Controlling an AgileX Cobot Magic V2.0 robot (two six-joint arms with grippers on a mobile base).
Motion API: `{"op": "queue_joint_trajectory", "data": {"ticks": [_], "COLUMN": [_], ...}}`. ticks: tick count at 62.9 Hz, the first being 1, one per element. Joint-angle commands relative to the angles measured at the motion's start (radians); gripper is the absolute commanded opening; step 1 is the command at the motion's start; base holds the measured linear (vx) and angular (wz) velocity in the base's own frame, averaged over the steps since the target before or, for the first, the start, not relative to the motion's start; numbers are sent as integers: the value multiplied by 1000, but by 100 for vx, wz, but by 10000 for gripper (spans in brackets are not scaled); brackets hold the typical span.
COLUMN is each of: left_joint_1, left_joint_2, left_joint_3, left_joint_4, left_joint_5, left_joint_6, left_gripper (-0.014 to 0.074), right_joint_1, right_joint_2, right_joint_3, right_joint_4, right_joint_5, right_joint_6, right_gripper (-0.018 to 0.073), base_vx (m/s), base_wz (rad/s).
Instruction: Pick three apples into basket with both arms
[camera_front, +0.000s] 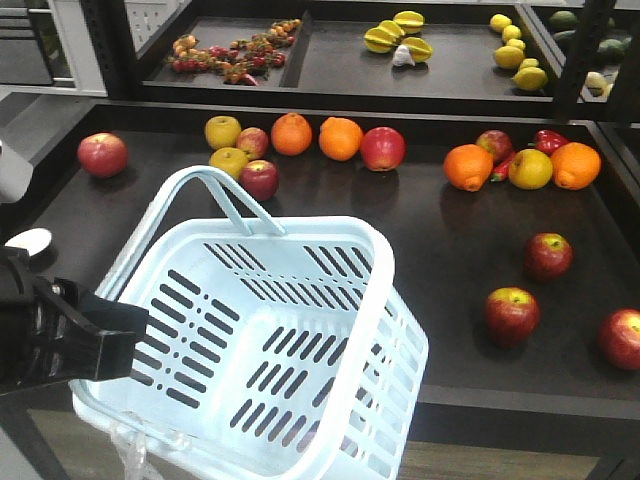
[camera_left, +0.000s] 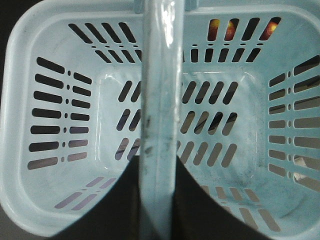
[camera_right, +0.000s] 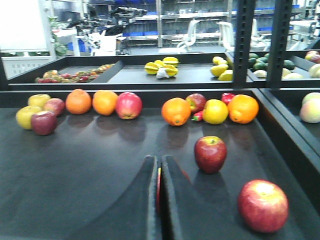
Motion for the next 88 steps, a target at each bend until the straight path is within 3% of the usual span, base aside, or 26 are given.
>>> {"op": "queue_joint_trajectory", "data": {"ticks": [1,88], "left_joint_1": [-5,-5], "left_joint_2": [-15,-15], "left_joint_3": [-31,-31], "left_joint_4": [-7,-7], "left_joint_5": [-81,-81], "left_joint_6": [-12,-12], "left_gripper": [-8,-8], "right_joint_1": [-2,-2], "right_joint_2": [-12,-12], "right_joint_3": [15,15], "right_joint_4": [-10,-10], "right_joint_5": [-74,-74], "right_joint_6": [-9,-9], "right_gripper": [-1,-1], "base_vx": [12,11], "base_wz": [-20,-9]}}
